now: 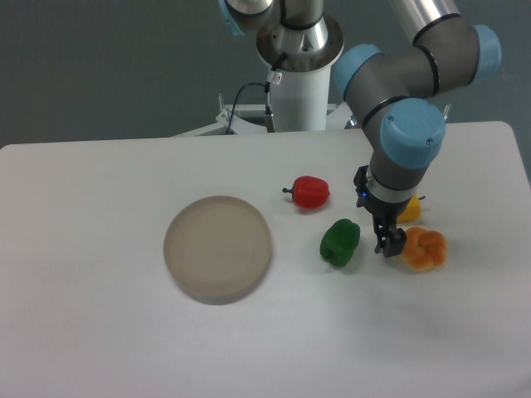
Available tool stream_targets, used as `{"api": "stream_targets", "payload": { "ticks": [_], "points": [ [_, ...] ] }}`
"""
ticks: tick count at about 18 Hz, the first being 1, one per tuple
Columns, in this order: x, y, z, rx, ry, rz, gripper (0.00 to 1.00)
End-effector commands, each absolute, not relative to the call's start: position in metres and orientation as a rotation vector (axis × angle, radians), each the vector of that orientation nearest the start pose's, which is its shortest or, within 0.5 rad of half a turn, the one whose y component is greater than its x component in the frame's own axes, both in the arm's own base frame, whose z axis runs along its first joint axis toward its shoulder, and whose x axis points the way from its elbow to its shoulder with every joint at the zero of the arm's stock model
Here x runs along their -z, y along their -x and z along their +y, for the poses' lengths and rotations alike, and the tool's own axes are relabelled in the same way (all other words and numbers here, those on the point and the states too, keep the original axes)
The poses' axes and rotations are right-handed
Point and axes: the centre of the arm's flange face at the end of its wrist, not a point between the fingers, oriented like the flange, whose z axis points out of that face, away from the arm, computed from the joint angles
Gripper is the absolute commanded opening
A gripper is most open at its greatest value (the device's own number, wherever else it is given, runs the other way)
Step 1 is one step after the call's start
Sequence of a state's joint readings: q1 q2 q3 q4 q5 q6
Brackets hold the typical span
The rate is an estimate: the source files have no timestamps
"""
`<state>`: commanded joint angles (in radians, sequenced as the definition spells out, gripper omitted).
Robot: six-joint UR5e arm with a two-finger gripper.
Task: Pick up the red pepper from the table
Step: 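Move the gripper from the orange pepper over to the red pepper, then lower the gripper onto the red pepper and close on it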
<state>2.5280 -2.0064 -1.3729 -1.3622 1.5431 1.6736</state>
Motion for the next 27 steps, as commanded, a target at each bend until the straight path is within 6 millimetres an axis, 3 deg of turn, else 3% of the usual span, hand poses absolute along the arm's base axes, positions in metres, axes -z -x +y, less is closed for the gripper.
{"api": "stream_targets", "payload": {
  "ticks": [4,8,13,15,22,25,27],
  "points": [
    [-0.358,0.457,0.483,0.057,2.922,1.098,1.00],
    [-0.351,0.431,0.478,0.100,2.908,1.125,1.00],
    [-0.323,0.399,0.457,0.198,2.860,1.269,1.00],
    [-0.320,0.388,0.450,0.197,2.838,1.323,1.00],
    [-0.265,0.352,0.427,0.227,2.820,1.345,1.00],
    [-0.249,0.342,0.421,0.256,2.821,1.345,1.00],
    [-0.246,0.333,0.428,0.272,2.807,1.344,1.00]
  ]
}}
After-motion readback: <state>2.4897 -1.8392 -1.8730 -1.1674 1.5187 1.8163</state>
